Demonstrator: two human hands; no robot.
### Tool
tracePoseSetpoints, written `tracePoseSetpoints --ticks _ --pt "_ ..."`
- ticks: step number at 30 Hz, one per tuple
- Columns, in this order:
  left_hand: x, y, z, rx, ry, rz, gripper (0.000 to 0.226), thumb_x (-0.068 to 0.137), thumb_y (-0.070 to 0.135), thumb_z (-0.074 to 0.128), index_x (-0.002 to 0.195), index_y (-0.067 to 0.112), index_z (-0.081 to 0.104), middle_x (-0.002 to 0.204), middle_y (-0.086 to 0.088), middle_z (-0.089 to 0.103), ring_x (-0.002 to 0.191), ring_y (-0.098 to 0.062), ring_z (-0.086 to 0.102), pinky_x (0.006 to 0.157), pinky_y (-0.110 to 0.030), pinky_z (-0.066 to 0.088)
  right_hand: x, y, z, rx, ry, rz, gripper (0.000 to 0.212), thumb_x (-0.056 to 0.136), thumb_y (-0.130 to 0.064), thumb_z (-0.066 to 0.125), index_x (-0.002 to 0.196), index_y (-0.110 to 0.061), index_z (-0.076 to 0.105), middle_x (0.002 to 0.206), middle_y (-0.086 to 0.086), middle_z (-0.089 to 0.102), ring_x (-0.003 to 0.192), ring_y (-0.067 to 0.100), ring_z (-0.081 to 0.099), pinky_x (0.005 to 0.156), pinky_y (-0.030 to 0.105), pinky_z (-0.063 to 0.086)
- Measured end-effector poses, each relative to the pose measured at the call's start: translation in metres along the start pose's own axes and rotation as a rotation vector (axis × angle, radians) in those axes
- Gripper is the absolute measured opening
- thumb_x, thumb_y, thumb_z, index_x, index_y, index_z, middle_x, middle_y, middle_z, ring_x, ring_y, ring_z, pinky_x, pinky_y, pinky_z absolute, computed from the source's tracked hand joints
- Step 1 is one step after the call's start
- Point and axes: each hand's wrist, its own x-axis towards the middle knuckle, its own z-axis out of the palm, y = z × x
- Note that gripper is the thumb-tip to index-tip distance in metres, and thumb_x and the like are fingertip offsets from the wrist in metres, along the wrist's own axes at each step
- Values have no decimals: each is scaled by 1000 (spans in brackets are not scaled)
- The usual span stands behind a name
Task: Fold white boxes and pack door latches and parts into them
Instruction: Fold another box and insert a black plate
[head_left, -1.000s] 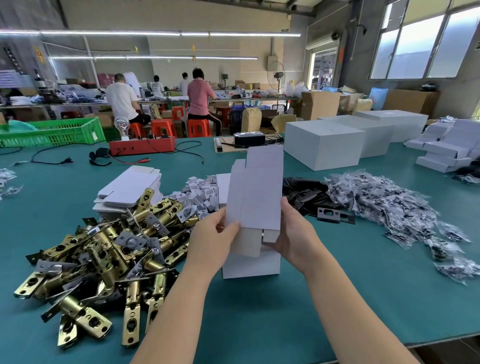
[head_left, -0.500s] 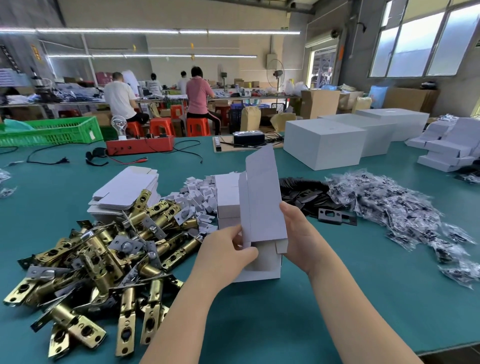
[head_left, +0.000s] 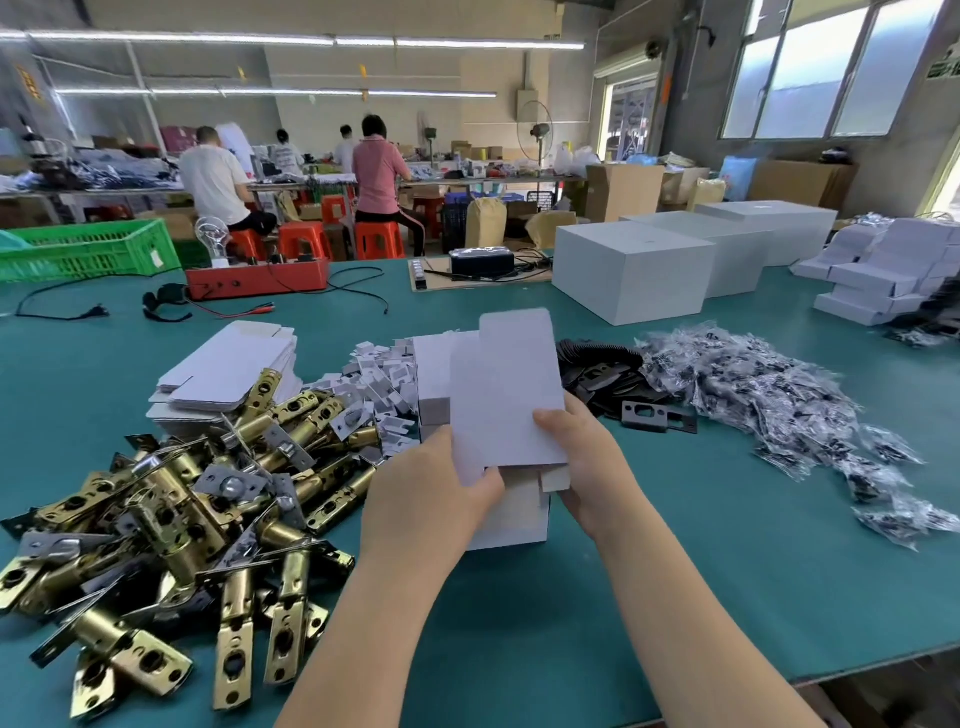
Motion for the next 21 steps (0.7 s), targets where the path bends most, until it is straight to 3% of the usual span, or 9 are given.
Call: tracePoseSetpoints --ticks 3,6,9,11,13,14,16,19,21 --pt "0 1 -4 63 9 38 28 87 43 55 75 18 48 62 1 47 65 -21 49 54 -30 30 -3 1 1 -205 66 -98 52 94 -7 54 137 -32 40 104 -9 72 97 11 67 85 30 55" --pt "-2 4 -8 50 10 37 32 87 42 54 69 19 40 60 2 43 61 -19 45 51 -30 27 -3 3 5 -235 46 -79 64 97 -14 51 151 -29 19 112 -20 63 99 -2 63 80 18 52" --pt "-5 8 -9 -64 46 57 32 86 40 53 66 19 39 56 1 43 55 -15 41 50 -29 29 -14 4 7 -291 27 -56 53 100 -27 44 140 -50 18 97 -47 55 84 -23 56 60 2 44" --pt "-6 9 -10 -162 88 76 31 85 41 53 68 16 47 53 1 43 56 -17 40 51 -24 31 -17 -4 15 -350 -18 -57 37 101 -35 39 123 -60 23 91 -55 50 84 -27 52 58 0 42" --pt "-7 11 -10 -209 95 101 30 87 39 55 70 15 51 52 2 41 57 -16 39 54 -22 33 -8 -7 12 -366 -50 -105 40 104 -33 32 133 -55 18 123 -47 46 110 -19 48 76 2 40" --pt "-9 12 -10 -215 86 107 28 87 38 56 71 15 52 52 2 41 56 -16 39 53 -22 34 -8 -8 6 -351 -50 -121 45 105 -29 29 145 -42 14 143 -30 38 127 -5 42 83 6 35" --pt "-11 15 -10 -281 53 80 30 84 43 54 74 15 56 55 1 49 58 -16 43 53 -22 35 -8 -10 8 -360 8 -69 53 105 -32 30 153 -30 6 151 -10 32 131 11 41 91 21 38" --pt "-11 14 -10 -475 -43 -26 40 76 52 50 72 14 60 59 0 56 56 -13 44 48 -21 32 -21 -11 19 -409 6 -8 65 97 -49 42 149 -46 3 133 -22 44 105 -4 52 64 15 46" --pt "-10 10 -10 -562 -69 -84 45 80 55 53 54 19 47 47 5 39 48 -10 32 44 -19 24 -26 -9 16 -378 0 -27 69 95 -50 48 147 -51 2 133 -22 46 104 2 57 54 15 48"
